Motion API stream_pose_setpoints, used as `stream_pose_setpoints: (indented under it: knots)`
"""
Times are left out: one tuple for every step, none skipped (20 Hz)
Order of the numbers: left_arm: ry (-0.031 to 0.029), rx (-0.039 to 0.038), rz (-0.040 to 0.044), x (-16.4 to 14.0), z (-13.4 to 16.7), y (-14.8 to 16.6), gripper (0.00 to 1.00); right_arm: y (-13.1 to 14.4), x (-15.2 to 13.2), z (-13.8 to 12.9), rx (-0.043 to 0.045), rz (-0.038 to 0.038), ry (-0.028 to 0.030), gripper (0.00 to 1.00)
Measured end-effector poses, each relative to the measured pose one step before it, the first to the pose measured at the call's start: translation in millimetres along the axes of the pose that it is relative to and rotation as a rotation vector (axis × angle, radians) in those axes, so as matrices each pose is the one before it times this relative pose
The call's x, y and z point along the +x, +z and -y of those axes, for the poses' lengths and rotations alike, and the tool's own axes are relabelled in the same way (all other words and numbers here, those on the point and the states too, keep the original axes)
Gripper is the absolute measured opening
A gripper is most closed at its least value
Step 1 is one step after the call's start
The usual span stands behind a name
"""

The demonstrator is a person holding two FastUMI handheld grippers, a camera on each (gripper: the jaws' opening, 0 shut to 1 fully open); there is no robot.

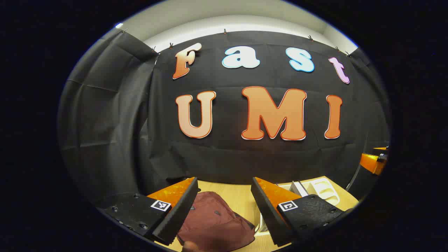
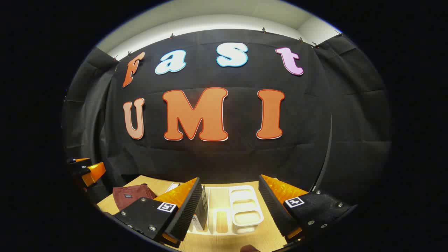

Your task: Open the schoolbag, grab two books from the bookshelf and put them into the schoolbag.

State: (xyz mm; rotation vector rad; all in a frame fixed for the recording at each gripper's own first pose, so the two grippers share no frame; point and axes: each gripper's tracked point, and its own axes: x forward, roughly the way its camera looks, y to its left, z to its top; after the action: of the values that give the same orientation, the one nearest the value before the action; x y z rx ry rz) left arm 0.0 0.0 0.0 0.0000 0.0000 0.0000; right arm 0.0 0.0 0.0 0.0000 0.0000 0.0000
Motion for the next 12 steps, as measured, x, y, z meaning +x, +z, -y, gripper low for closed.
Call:
stream_pose_setpoints:
  knots:
    - [-0.00445,0.00157,0.01424,1.25,1.75,5.50,0.95,4.76,1.56,3.01,0.00255,0.00590,-0.00640,0.96]
    - [0.00139,-0.00103,0.01167,1.58,0.92,6.78,0.95,6.88,1.39,1.29,0.00618,0.01425,-0.00436,0.96]
    - [-0.00593,-0.00393,0.00565,1.00,3.15,3.12,0.95,8.19,0.87,1.24,0.00687,0.01838,-0.00350,1.00]
    - [-0.00564,-0.00482,0.00561,0.40,2.19,2.85,0.95,5.08,0.91,0.10,0.00204,0.01507,-0.00087,1.00]
    - [-0.00039,-0.00395,0.00455,0.92,0.02,1.51,0.95,2.96,0.99,0.32,-0.00358,0.00898,-0.00254,0.96]
    - [-0.00035,-0.00448,0.00079,0.28,-1.41,0.20,0.95,-0.03,0.43,0.64,-0.00605,0.00340,-0.00336,0.96]
    - [0.00012,-0.00555,-0.00242,0.33,-0.85,-0.94,0.95,-1.05,-0.46,0.46,-0.00500,-0.00120,-0.00343,0.96]
    - [-0.00123,-0.00726,-0.00347,0.22,-0.93,-2.06,0.95,-2.41,0.33,0.43,-0.00284,-0.00449,-0.00218,0.96]
    - [-0.00097,-0.00812,-0.00475,-1.35,-1.32,-2.04,0.95,-3.09,-0.78,-0.02,0.00057,-0.00654,-0.00154,0.96]
    - [-0.00517,-0.01025,0.00094,-1.03,-0.84,-2.27,0.95,-2.63,-1.43,0.35,0.00298,-0.00470,-0.00064,0.96]
    - [-0.00121,-0.00908,0.00386,-0.38,-1.34,1.99,0.95,-1.07,-1.36,-0.02,0.00374,-0.00294,-0.00192,0.96]
    - [0.00246,-0.00570,0.00694,-1.11,-3.39,1.29,0.95,-0.80,-1.63,-0.11,-0.00022,-0.00319,-0.00074,0.96]
